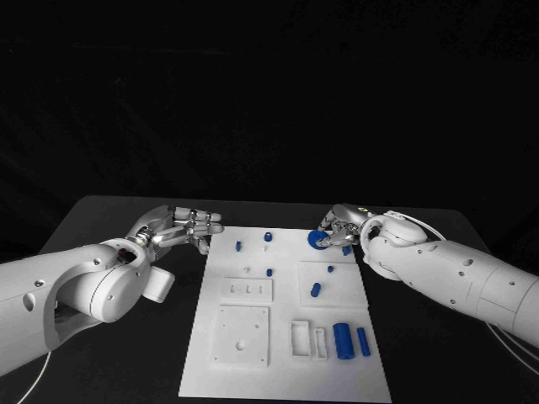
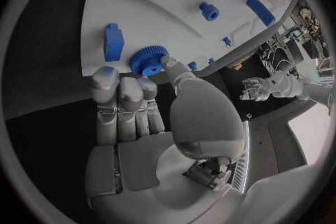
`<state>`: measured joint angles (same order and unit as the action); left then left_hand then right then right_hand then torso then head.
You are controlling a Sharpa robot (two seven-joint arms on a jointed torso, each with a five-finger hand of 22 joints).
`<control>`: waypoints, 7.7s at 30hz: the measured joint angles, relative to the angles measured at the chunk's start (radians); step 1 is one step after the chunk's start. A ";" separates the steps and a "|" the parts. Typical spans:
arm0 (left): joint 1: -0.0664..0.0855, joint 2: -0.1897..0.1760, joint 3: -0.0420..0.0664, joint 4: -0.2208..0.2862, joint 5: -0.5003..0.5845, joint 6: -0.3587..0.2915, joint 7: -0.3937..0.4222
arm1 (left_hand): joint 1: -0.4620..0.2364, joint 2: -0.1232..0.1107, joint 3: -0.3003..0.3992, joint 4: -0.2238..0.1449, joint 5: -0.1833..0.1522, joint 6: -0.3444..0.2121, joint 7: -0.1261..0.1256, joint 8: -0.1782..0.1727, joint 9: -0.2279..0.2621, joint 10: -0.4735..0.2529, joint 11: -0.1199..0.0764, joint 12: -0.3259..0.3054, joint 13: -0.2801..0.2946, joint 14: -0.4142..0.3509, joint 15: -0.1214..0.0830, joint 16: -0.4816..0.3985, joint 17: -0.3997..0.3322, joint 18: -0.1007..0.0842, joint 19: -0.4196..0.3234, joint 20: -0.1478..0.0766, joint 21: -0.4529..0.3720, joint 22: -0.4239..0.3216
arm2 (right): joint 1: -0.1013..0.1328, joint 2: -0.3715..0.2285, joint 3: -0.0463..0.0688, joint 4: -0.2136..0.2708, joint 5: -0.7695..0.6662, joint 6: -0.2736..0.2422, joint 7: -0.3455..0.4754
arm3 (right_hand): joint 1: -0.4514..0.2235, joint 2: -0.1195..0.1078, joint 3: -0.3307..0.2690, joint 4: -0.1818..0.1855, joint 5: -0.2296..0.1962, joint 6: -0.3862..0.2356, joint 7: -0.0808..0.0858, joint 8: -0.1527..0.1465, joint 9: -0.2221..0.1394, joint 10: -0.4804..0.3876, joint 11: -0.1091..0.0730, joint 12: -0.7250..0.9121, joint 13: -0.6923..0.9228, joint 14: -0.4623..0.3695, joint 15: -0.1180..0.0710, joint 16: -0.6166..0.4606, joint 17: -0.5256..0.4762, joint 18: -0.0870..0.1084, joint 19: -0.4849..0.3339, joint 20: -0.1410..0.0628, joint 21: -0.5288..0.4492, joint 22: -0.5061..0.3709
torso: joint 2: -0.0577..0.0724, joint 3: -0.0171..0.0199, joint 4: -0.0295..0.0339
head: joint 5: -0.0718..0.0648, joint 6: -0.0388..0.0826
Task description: Assemble the parts on the task board
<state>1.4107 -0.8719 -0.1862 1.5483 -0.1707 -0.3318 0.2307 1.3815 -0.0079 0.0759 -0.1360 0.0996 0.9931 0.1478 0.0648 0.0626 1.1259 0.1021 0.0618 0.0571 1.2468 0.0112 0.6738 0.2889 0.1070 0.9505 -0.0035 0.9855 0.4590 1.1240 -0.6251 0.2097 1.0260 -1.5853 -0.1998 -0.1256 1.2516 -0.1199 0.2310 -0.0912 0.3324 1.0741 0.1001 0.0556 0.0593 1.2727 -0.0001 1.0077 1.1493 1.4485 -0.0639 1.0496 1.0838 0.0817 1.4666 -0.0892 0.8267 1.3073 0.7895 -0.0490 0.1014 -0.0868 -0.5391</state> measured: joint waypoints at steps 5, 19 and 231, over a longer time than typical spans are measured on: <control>0.000 0.000 0.000 -0.001 0.000 0.000 0.000 | 0.000 0.000 0.000 0.000 0.000 0.000 0.000 0.000 0.000 0.000 0.000 0.000 0.000 0.000 0.000 0.000 0.000 0.000 0.000 0.000 0.000 0.000 | 0.001 0.002 0.001 0.000 -0.005 0.001 0.000 | -0.009 -0.009 0.042 -0.017 -0.011 0.028 -0.007 0.002 0.000 0.004 -0.004 0.003 0.004 0.000 0.000 0.000 0.001 -0.004 0.000 0.000 0.004 0.000 | 0.000 0.0000 0.0008 | -0.001 -0.001; 0.000 0.000 0.000 -0.001 0.000 0.000 0.000 | 0.000 0.000 -0.003 -0.003 0.000 0.000 0.000 0.000 0.000 0.000 0.000 0.000 0.000 -0.003 0.003 0.000 0.000 -0.002 0.000 0.000 0.000 -0.003 | 0.000 0.004 0.000 0.028 -0.105 -0.023 -0.012 | 0.004 -0.023 0.158 -0.085 -0.054 0.053 -0.013 0.000 0.001 0.012 -0.009 0.018 0.019 0.000 0.000 0.004 0.007 -0.004 0.000 0.000 0.041 0.001 | 0.000 0.0000 0.0006 | 0.001 -0.001; -0.004 0.014 -0.001 -0.069 -0.003 0.009 0.002 | 0.000 0.000 0.017 -0.017 0.004 0.000 0.000 0.000 0.000 0.023 0.002 0.000 0.000 -0.016 0.001 -0.028 -0.011 -0.003 -0.024 -0.002 0.022 -0.044 | -0.078 -0.208 0.033 0.144 0.176 -0.067 0.220 | 0.074 0.000 -0.156 -0.029 0.047 -0.062 0.007 0.006 0.003 0.006 -0.003 -0.001 0.003 0.006 -0.006 -0.015 0.005 -0.005 0.000 0.000 0.052 0.000 | 0.000 0.0162 -0.0298 | 0.003 -0.013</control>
<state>1.4063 -0.8576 -0.1869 1.4793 -0.1733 -0.3230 0.2324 1.3815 -0.0079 0.0933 -0.1534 0.1036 0.9931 0.1478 0.0648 0.0626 1.1490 0.1039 0.0618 0.0571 1.2307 0.0126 0.6458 0.2775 0.1045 0.9268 -0.0054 1.0077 0.4150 1.0463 -0.8331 0.2427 1.1704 -1.4094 -0.2668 0.0943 1.3259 -0.1198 0.0748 -0.1199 0.3796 1.0119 0.1073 0.0617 0.0621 1.2789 -0.0035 1.0064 1.1523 1.4541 -0.0696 1.0347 1.0889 0.0769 1.4666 -0.0892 0.8785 1.3073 0.7897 -0.0328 0.0716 -0.0838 -0.5518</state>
